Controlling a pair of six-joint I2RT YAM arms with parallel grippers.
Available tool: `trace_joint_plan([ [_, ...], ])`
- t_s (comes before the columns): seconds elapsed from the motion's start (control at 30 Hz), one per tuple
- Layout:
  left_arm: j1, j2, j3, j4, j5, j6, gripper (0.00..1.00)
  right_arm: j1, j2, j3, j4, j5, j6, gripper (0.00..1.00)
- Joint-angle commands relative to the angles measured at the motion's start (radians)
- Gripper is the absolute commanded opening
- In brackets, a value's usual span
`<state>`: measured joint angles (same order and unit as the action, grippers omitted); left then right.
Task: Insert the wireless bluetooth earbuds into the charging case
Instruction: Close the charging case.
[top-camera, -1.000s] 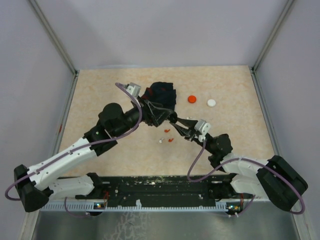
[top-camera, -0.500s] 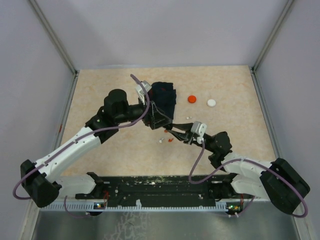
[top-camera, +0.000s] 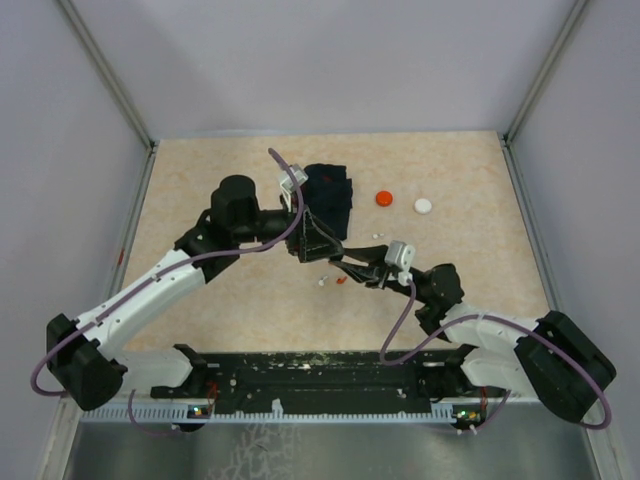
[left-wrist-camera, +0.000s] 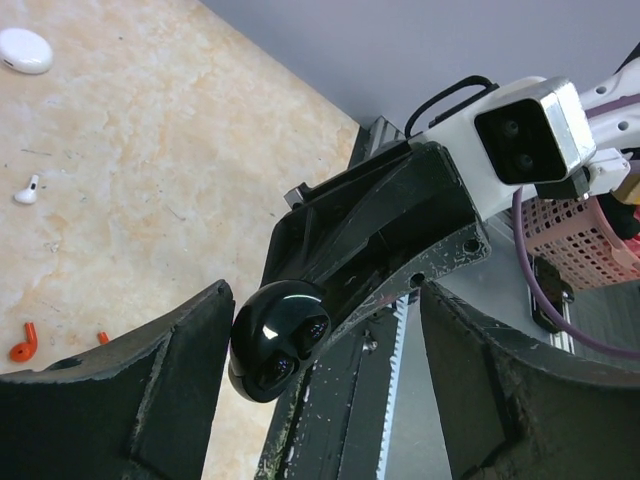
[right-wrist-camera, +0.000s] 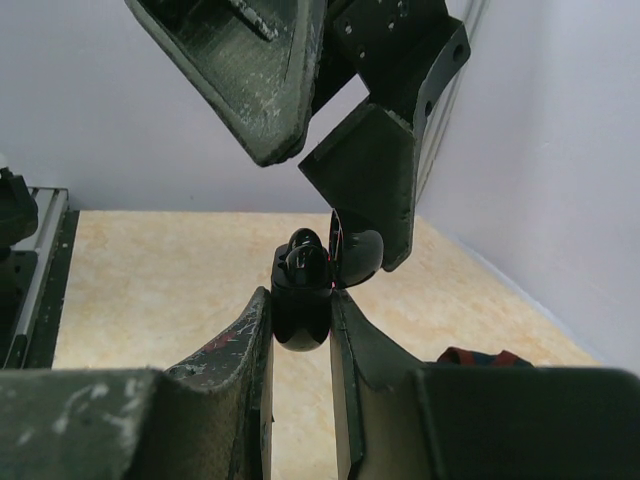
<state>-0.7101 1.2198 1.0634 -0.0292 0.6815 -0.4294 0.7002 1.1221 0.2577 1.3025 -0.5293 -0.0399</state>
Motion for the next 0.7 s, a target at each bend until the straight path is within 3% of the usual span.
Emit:
trace_joint_plan([
  [0.0,0.0,0.014,0.003,-0.002,0.077,-0.009,0.79,0.01,0.005,0.032,0.094,0.033,0.031,0.0],
  [0.67,0.023,-0.032,-0.012,0.053,0.132,-0.032,0.75,0.009,0.032,0.014,0.052,0.087,0.096,0.0],
])
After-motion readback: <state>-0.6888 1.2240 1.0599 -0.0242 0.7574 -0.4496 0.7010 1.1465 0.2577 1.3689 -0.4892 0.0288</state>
